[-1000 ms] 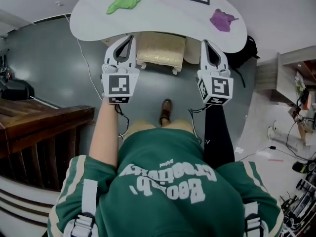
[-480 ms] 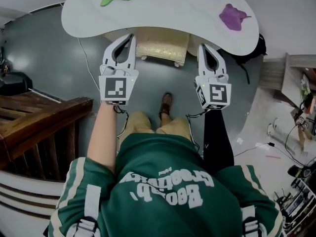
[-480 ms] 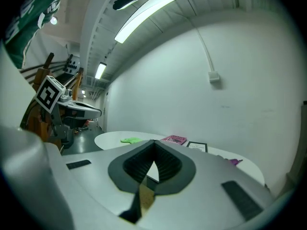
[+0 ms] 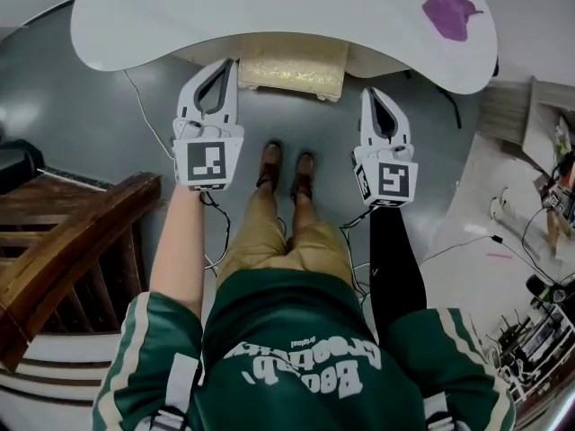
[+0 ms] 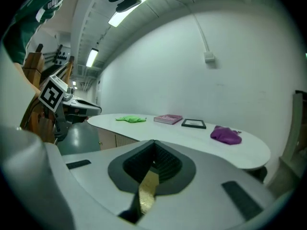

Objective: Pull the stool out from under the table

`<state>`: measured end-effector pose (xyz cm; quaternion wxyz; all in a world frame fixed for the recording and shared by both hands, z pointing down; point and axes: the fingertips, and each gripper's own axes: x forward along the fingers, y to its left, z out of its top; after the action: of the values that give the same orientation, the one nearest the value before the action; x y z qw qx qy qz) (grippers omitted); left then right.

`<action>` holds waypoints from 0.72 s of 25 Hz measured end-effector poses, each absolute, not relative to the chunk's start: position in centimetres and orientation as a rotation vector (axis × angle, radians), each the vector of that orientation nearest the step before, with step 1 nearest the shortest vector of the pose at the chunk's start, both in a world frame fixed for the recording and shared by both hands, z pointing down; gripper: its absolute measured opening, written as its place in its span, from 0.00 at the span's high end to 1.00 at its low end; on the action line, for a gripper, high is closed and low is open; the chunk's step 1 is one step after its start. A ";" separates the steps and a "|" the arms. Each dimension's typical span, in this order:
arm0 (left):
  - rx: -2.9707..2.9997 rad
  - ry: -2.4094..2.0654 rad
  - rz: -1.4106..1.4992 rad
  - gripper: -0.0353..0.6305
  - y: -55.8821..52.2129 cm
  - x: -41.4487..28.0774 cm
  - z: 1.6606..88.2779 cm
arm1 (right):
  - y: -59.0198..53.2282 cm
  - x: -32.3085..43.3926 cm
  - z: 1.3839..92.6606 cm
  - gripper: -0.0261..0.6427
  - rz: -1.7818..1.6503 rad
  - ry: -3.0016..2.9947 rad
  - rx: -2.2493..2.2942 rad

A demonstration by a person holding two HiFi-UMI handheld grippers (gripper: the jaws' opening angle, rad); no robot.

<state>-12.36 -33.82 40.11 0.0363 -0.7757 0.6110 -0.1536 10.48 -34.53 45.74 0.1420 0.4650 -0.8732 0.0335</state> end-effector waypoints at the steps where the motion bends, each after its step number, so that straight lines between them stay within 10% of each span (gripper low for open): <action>1: -2.407 1.871 -0.472 0.92 -34.1 -12.6 41.5 | -34.6 10.6 46.8 0.95 0.099 -2.497 1.363; 4: -2.467 1.857 -0.464 0.87 -34.7 -13.2 45.9 | -34.4 10.5 50.1 0.73 0.135 -2.433 1.383; 6: -2.515 1.823 -0.454 0.60 -34.9 -13.4 48.8 | -34.2 9.8 52.4 0.65 0.149 -2.413 1.361; 18: -2.743 1.763 -0.545 0.46 -35.2 -16.0 65.1 | -32.8 9.8 66.9 0.44 0.274 -2.283 1.290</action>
<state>-16.00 -35.21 65.07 -0.0819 -0.8269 0.5314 -0.1645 9.76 -32.83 66.94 0.2497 0.4738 -0.8385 0.1006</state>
